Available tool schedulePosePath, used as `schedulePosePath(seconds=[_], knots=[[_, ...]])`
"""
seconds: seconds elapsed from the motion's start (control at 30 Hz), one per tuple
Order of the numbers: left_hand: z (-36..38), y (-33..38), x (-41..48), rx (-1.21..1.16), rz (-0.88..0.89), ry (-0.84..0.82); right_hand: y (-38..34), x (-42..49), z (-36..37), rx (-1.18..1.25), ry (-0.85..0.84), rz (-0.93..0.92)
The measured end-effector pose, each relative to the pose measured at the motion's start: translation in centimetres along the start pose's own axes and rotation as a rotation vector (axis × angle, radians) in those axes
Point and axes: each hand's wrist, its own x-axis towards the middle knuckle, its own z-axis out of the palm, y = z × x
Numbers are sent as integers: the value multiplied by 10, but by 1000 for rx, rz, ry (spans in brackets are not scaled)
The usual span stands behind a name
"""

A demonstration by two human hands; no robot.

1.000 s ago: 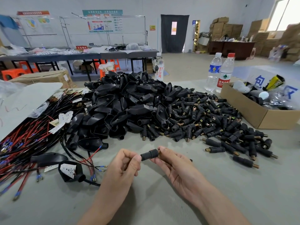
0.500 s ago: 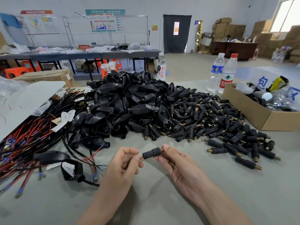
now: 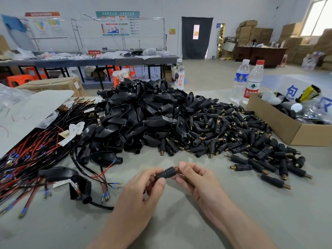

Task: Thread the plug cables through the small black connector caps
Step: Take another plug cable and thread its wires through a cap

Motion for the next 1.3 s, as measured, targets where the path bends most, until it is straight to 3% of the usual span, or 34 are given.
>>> schedulePosePath(seconds=[0.7,1.03,1.17,1.3], knots=[[-11,5,2,366,142,58,-14,2,-9,-37,125,-123],[-10,0,2,339,164,108,-18,6,-13,-10,174,-134],[-8,-4,3,345,151,80,-21,7,-20,117,229,-136],[-4,-5,3,314,169,22,-21,4,-17,212,173,-93]])
